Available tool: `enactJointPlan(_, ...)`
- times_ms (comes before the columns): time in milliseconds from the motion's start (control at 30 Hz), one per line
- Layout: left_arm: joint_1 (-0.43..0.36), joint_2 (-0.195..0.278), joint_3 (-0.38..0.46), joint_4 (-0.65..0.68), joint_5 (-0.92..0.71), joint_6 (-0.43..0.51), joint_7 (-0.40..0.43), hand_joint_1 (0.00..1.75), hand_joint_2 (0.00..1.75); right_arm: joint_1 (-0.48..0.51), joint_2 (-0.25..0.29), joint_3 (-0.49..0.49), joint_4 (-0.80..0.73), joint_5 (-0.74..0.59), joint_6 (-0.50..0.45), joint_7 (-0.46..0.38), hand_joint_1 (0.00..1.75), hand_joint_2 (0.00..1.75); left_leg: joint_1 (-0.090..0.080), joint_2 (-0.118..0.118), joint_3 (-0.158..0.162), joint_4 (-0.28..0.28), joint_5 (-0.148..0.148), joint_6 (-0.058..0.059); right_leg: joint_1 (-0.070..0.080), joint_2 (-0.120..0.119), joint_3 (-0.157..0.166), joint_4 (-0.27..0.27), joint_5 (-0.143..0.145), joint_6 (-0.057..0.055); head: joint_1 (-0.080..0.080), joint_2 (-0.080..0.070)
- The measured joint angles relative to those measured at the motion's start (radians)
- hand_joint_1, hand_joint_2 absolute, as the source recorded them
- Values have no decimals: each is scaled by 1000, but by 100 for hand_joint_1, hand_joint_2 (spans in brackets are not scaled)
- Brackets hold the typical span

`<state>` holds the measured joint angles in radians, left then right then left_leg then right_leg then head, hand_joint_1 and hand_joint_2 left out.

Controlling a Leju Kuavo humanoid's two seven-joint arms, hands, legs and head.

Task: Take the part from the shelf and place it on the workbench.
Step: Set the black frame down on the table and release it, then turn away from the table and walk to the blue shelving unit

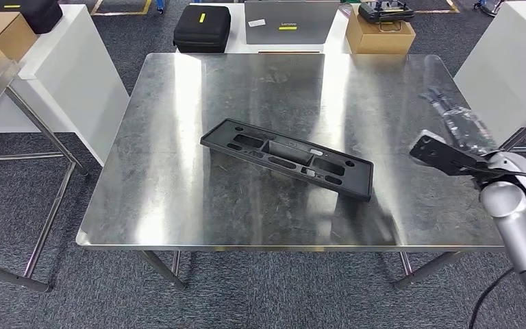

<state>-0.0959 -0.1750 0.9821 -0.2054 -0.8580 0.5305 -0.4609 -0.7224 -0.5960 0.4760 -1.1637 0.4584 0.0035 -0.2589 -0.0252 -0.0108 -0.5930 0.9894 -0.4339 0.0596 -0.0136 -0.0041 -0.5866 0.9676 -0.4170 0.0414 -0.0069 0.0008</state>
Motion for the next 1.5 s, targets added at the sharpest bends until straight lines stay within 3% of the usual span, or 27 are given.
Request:
enactJointPlan(100, 1, -3, 9, 0, 6, -2, -7, 0, 0, 92, -114, -82, -57, 56, -141, 47, 0, 175, 0, -10, 0, 1, -1, 3, 0, -10, 3, -1, -3, 4, 0, 0)
enactJointPlan(167, 5, -6, 15, 0, 9, -4, -12, 0, 0, 221, -184, -204, -115, 99, -229, 58, 0, 175, -1, -18, 0, 1, -3, 6, 0, -16, 8, -1, -6, 10, 2, 0)
enactJointPlan(233, 9, -8, 18, 0, 10, -5, -15, 0, 0, 346, -218, -335, -168, 127, -260, 46, 0, 175, -2, -18, 1, 1, -6, 9, 0, -16, 10, -1, -8, 12, 3, 0)
enactJointPlan(367, 8, -9, 22, 1, 10, -5, -16, 0, 0, 478, -243, -487, -235, 166, -255, 45, 0, 175, -3, -8, 3, 0, -10, 11, -2, -7, 9, -1, -8, 13, 3, 0)
enactJointPlan(500, 7, -12, 23, 1, 9, -6, -17, 0, 0, 521, -248, -549, -267, 188, -245, 56, 0, 175, -3, -4, 6, 0, -10, 11, -2, -3, 9, -1, -8, 13, 3, 0)
enactJointPlan(600, 6, -14, 24, 1, 9, -15, -24, 0, 0, 599, -240, -610, -296, 246, -295, 71, 0, 175, -3, -7, 9, 0, -9, 11, -2, -6, 11, -2, -9, 14, 3, 0)
enactJointPlan(700, 6, -19, 25, 1, 10, -33, -44, 0, 0, 737, -153, -747, -345, 364, -416, 15, 0, 175, -3, -13, 8, 0, -9, 11, -2, -13, 14, -2, -11, 15, 4, 0)
enactJointPlan(867, 6, -25, 34, 1, 10, -45, -63, 0, 0, 891, 147, -1008, -410, 467, -543, -193, 0, 175, -2, -12, 8, 0, -12, 10, -2, -12, 14, -1, -14, 16, 3, 0)
enactJointPlan(1000, 4, -25, 39, 1, 11, -56, -78, 0, 0, 905, 370, -1190, -409, 482, -617, -327, 0, 175, -2, -7, 11, -1, -15, 7, -2, -6, 13, -1, -15, 14, 4, 0)
enactJointPlan(1133, 0, -25, 43, 1, 10, -59, -81, 0, 0, 871, 545, -1367, -385, 513, -687, -422, 0, 175, -1, -4, 13, -1, -16, 6, -2, -3, 14, -1, -15, 14, 3, 0)
enactJointPlan(1233, -3, -25, 44, 1, 10, -53, -74, 0, 0, 838, 623, -1498, -363, 510, -693, -432, 0, 175, -1, -3, 15, -1, -16, 6, -2, -2, 13, -1, -15, 14, 4, 0)
enactJointPlan(1500, -7, -29, 51, 1, 10, -40, -64, 0, 0, 771, 708, -1674, -286, 603, -694, -432, 0, 175, -3, 1, 16, -1, -16, 7, -3, 1, 16, -1, -14, 14, 4, 0)
